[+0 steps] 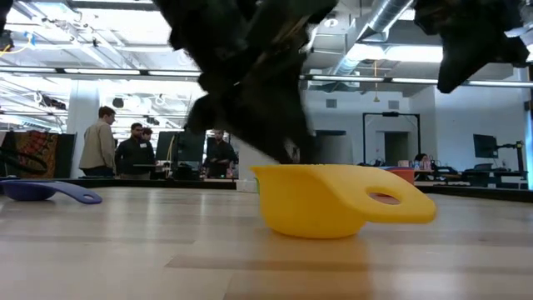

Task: Nest measuring cups in basket
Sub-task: Stack the yellow measuring cup on top of the blue measuring cup

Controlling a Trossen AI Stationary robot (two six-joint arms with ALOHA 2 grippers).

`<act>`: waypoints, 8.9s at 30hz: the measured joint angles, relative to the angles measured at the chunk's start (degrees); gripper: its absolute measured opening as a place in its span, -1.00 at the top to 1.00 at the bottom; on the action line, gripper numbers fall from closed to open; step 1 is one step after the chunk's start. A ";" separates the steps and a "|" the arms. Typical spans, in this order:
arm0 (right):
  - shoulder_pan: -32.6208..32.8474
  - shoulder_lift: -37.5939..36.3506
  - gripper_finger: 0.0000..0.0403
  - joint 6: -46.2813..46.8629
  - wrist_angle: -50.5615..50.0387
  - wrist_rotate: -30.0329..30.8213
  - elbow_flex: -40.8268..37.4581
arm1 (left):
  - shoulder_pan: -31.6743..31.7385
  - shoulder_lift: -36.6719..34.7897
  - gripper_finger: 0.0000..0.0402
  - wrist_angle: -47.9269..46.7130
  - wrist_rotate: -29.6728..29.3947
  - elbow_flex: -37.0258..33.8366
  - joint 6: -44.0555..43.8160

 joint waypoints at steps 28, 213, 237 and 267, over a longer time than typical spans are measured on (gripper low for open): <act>2.25 0.44 0.75 6.53 -0.14 3.73 -0.08 | -0.07 0.04 0.34 -2.52 7.49 -0.14 1.05; -31.52 -22.16 0.42 -16.69 46.13 -0.02 -30.28 | 40.50 25.09 1.00 -10.77 25.70 59.34 50.19; -27.32 -26.63 0.36 -10.40 41.57 -1.37 -30.20 | 40.52 25.22 1.00 -14.13 25.15 59.34 50.80; -30.63 -16.23 0.96 -5.94 53.70 -6.31 -30.20 | 40.54 25.27 0.94 -13.77 29.23 59.30 49.44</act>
